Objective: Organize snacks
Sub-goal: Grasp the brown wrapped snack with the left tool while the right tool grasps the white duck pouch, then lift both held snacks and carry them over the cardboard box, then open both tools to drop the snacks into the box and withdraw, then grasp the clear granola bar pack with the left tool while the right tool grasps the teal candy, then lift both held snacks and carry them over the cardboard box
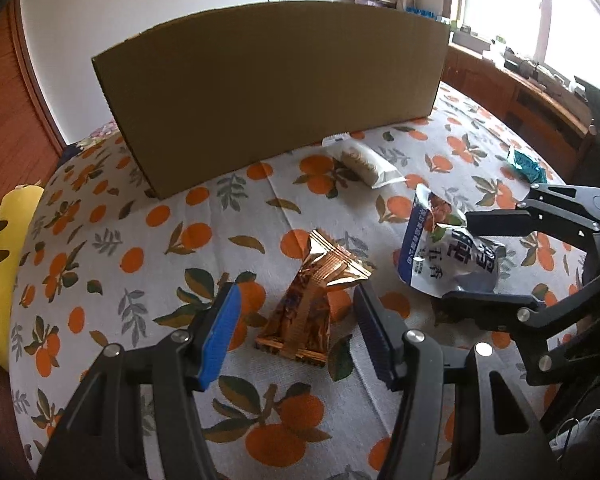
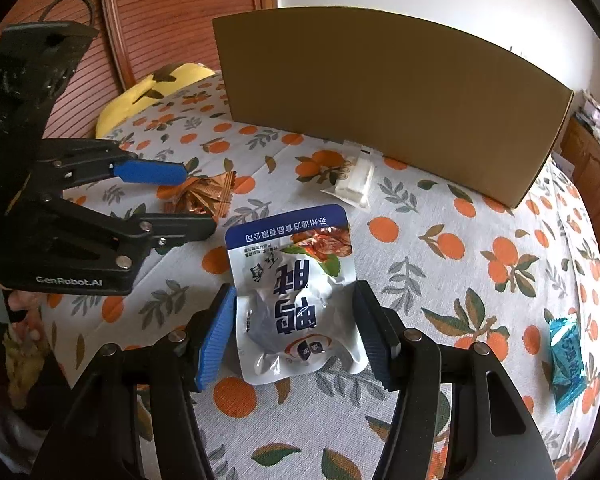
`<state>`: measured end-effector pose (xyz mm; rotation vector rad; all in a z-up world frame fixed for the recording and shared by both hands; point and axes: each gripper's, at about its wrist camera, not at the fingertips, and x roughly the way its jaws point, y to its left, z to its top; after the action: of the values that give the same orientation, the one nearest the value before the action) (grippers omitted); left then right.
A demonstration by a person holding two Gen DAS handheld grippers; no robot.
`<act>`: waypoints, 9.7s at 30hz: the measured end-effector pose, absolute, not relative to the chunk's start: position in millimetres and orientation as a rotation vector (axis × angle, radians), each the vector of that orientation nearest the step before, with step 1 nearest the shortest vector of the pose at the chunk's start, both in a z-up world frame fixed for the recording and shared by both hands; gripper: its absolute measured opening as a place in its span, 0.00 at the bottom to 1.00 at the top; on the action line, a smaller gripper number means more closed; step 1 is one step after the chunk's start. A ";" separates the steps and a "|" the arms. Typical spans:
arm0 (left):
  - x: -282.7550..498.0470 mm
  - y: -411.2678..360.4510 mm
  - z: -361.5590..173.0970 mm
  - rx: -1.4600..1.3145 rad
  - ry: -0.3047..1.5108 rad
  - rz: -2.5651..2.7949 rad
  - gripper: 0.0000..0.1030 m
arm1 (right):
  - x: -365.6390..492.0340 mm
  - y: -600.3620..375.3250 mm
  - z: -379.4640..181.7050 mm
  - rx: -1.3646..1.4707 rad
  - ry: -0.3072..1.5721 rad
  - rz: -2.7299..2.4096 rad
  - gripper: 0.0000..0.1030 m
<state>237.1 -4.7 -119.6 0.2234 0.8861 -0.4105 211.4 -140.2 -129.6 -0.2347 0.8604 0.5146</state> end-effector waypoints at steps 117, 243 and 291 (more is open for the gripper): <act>397.0 -13.4 -32.2 0.010 0.621 -0.340 0.21 | 382.6 -166.9 -26.4 -0.191 0.641 0.412 0.58; 299.7 -100.0 -113.1 0.146 0.859 -0.298 0.18 | 218.9 -312.5 -118.6 -0.169 0.861 0.311 0.58; 222.0 -25.7 -33.5 0.028 0.634 -0.305 0.18 | 197.5 -256.4 -35.4 -0.173 0.706 0.337 0.24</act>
<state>222.0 -25.7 -33.5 0.0277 0.6344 -0.3048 197.5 -256.4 -35.4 -0.1729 0.7056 0.3373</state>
